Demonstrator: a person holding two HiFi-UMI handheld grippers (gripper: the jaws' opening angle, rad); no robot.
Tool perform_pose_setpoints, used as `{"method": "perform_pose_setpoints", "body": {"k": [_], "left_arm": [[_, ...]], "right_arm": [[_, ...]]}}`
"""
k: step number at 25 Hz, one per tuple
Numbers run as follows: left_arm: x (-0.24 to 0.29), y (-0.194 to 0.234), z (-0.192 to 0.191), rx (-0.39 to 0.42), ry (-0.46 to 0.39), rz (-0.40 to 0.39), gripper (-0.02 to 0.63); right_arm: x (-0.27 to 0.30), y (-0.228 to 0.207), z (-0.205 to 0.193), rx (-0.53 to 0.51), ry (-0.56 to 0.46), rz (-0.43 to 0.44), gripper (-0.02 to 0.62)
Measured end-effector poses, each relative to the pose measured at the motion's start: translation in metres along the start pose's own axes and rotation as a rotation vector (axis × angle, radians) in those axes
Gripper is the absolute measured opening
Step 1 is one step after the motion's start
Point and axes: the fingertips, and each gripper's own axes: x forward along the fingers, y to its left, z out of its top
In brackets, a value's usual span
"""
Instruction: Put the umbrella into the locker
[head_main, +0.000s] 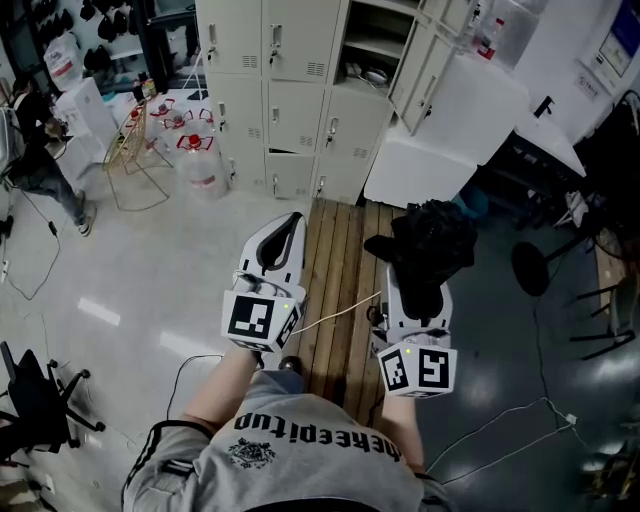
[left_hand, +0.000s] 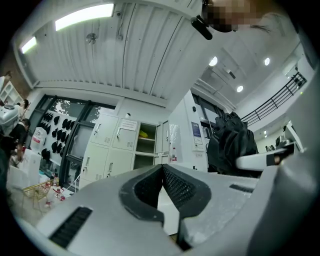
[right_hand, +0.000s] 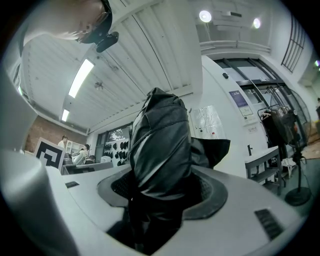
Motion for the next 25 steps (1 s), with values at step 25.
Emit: {"method": "perform_pose_setpoints", "body": {"k": [25], "left_arm": [[0.068,0.048,-0.021,0.001,0.01,-0.026,0.005]], "right_arm": [[0.084,-0.003,-0.02,-0.003,0.02,0.024,0.267]]}}
